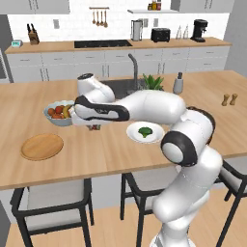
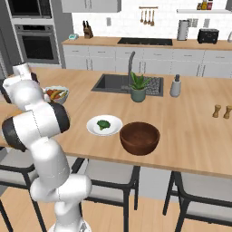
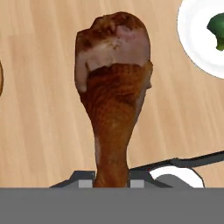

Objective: Pick the chicken drumstick and broccoli from their plates and place them in the bowl. Then put the bowl in the fridge.

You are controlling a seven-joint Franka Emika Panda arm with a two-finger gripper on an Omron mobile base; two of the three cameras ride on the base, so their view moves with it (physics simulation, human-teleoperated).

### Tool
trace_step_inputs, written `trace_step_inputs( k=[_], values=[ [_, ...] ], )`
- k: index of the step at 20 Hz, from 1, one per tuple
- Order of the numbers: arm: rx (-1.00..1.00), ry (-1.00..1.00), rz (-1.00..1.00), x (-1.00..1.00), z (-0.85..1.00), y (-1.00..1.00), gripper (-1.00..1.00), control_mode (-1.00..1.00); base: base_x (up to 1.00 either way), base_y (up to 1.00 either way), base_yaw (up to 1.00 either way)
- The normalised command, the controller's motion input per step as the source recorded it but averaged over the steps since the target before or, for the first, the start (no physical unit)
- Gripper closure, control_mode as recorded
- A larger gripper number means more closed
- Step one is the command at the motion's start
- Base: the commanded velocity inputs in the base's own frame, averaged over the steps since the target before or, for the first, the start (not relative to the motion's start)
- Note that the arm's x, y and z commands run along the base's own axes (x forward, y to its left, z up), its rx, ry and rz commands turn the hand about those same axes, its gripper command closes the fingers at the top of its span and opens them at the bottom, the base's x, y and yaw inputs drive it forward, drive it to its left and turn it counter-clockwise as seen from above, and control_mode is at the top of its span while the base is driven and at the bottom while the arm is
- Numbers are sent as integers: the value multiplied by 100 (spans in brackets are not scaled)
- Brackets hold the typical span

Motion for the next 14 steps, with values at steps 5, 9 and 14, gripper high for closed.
trace_step_inputs(
  k=[5, 9, 14],
  values=[
    [10, 14, 0, 0, 44, -100, 100, -100, 0, 0, 0],
    [6, 13, 0, -4, 3, -100, 100, -100, 0, 0, 0],
    [3, 6, 0, -20, 0, -100, 100, -100, 0, 0, 0]
  ],
)
